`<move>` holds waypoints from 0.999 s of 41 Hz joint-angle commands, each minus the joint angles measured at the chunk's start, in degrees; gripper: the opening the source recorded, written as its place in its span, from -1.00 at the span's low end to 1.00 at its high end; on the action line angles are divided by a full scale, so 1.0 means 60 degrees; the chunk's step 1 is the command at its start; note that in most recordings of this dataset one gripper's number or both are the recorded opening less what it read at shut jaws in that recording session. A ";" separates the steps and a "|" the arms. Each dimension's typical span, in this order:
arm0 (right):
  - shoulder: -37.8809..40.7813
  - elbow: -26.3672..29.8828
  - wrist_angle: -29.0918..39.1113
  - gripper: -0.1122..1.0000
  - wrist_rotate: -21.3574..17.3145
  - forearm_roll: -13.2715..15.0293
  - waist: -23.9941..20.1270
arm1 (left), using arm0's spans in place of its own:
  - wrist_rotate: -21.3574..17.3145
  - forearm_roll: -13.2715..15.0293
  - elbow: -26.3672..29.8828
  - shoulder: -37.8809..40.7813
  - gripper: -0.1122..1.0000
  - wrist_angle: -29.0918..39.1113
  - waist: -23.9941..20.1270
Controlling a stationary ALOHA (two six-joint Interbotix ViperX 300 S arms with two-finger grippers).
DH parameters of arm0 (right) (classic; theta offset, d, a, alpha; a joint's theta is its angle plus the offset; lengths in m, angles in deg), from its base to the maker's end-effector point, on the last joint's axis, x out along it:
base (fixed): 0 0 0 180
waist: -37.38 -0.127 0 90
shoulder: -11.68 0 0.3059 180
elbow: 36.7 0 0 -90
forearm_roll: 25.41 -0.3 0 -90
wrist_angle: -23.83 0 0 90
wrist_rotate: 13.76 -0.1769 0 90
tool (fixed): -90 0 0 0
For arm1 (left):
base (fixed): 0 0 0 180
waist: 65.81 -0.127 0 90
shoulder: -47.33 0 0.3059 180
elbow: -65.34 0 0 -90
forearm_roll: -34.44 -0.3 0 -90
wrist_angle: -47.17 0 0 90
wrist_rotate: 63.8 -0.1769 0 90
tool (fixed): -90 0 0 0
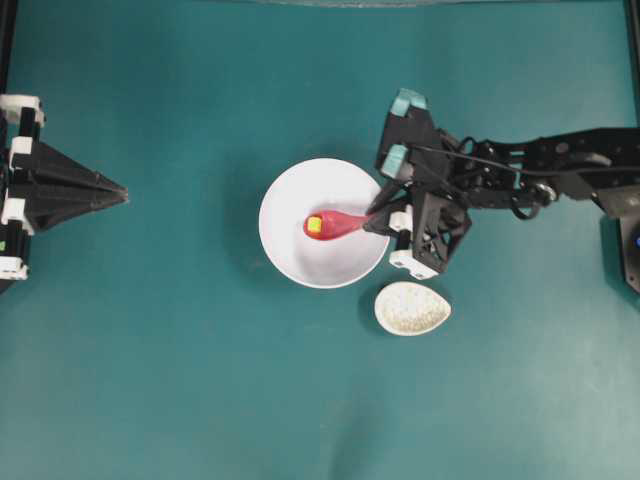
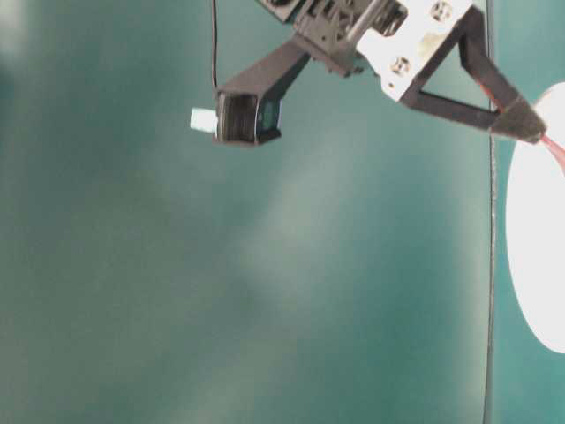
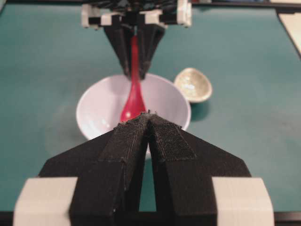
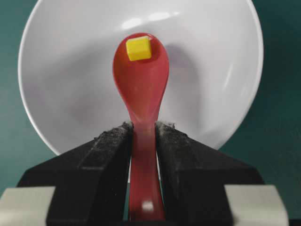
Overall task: Scoop the yellow hexagonal prism block from the bowl with a spoon using the right arm.
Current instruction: 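Slide the spoon under the yellow block to scoop it, then raise the spoon with the block out of the bowl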
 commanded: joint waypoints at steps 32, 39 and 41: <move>-0.0439 -0.1025 -0.2930 -0.36 0.0000 -0.0029 -0.0454 | 0.0015 -0.0015 0.0264 0.0044 -0.71 -0.0044 -0.0015; -0.0571 -0.1143 -0.3369 -0.36 0.0000 -0.0029 -0.0483 | 0.0015 -0.0015 0.0264 0.0044 -0.71 -0.0044 -0.0015; -0.0615 -0.1143 -0.3428 -0.36 0.0000 -0.0029 -0.0498 | 0.0015 0.0000 0.0264 0.0044 -0.71 -0.0029 -0.0015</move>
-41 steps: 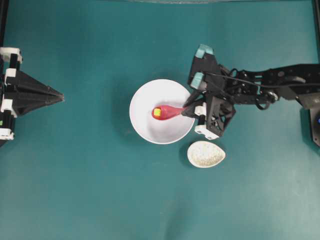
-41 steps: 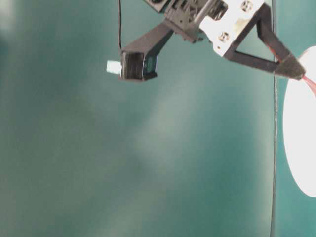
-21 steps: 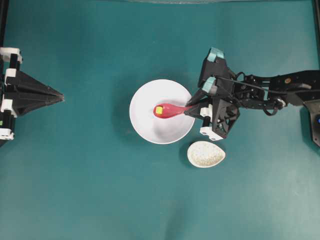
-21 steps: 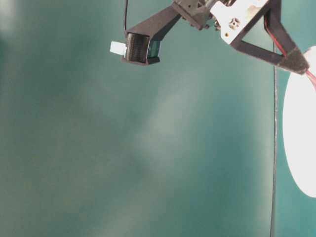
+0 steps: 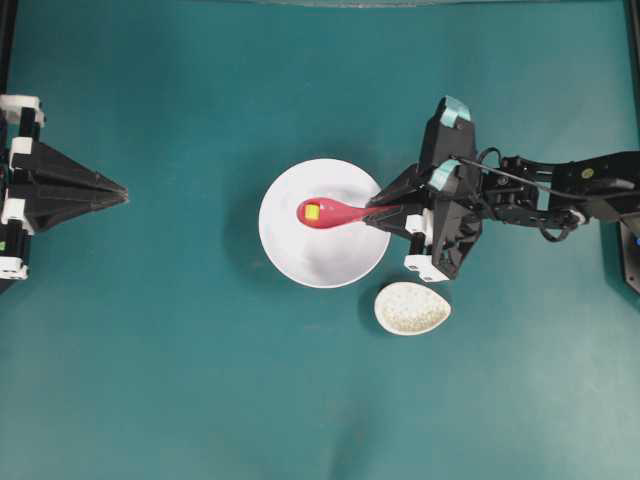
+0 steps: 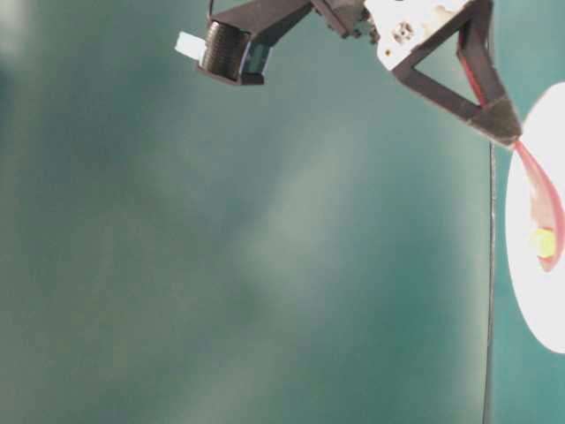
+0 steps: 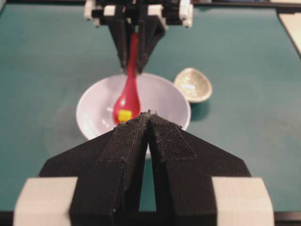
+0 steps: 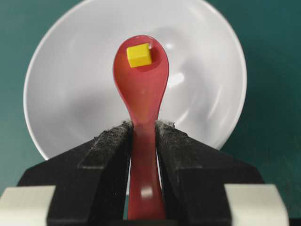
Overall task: Scoop the yellow hexagonal prism block from the bowl with a spoon using the right arm.
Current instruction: 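Raise the spoon with the block out of the bowl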
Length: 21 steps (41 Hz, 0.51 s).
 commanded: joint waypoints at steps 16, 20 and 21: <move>-0.1099 0.0176 -0.0190 -0.36 0.0000 -0.0015 -0.0044 | 0.0015 -0.0015 0.0264 0.0044 -0.71 -0.0044 -0.0015; -0.1304 0.0176 -0.0190 -0.36 0.0000 -0.0015 -0.0029 | 0.0029 -0.0015 0.0264 0.0044 -0.71 -0.0044 -0.0015; -0.1333 0.0176 -0.0190 -0.36 0.0000 -0.0029 -0.0029 | 0.0029 -0.0015 0.0264 0.0044 -0.71 -0.0044 -0.0015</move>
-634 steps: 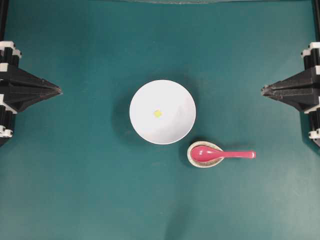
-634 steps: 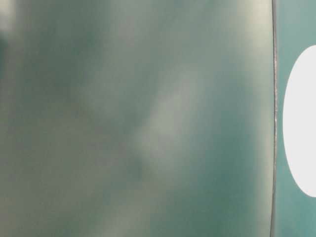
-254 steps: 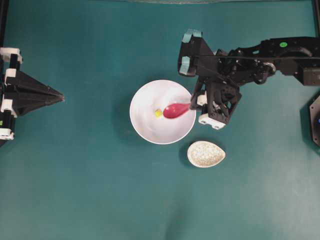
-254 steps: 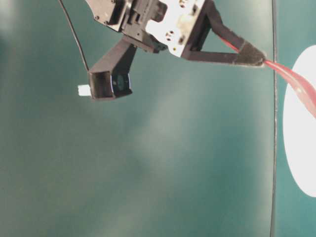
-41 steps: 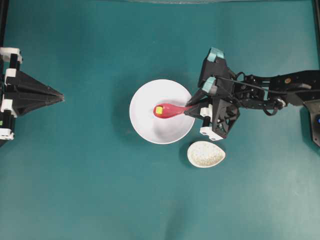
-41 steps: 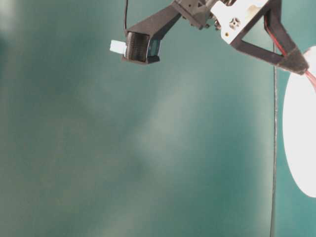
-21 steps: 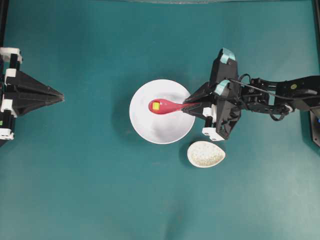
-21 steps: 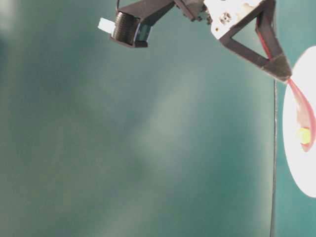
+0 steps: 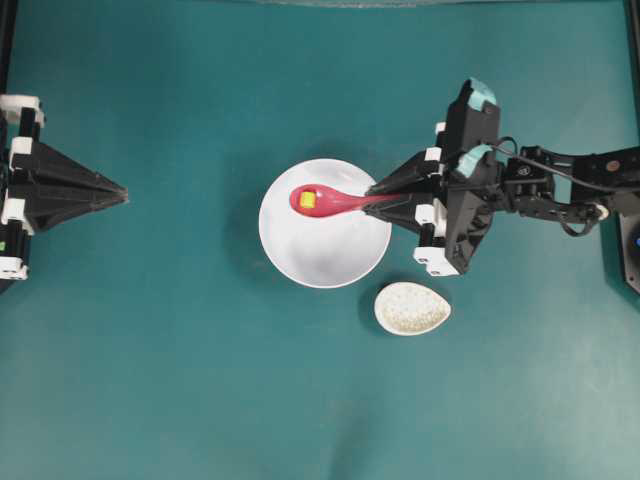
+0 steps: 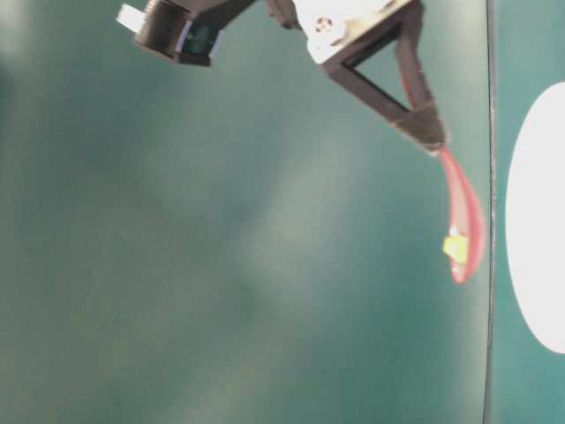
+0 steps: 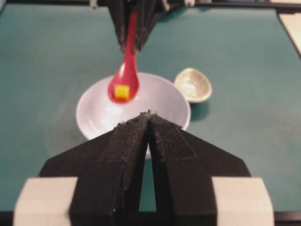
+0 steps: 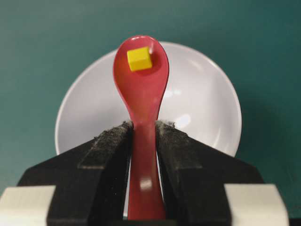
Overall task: Scoop the yellow hexagonal prism block from the bowl with a spoon using the right arm.
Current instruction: 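Raise the spoon with the block out of the bowl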
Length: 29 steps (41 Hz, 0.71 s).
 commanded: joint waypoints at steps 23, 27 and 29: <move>-0.0894 0.0396 -0.0044 -0.36 0.0000 -0.0015 -0.0029 | 0.0015 -0.0029 0.0278 0.0044 -0.71 -0.0059 -0.0015; -0.0908 0.0410 -0.0044 -0.36 0.0000 -0.0029 -0.0015 | 0.0015 -0.0029 0.0264 0.0044 -0.71 -0.0059 -0.0015; -0.0894 0.0410 -0.0044 -0.36 0.0000 -0.0029 -0.0029 | 0.0015 -0.0029 0.0264 0.0044 -0.71 -0.0059 -0.0015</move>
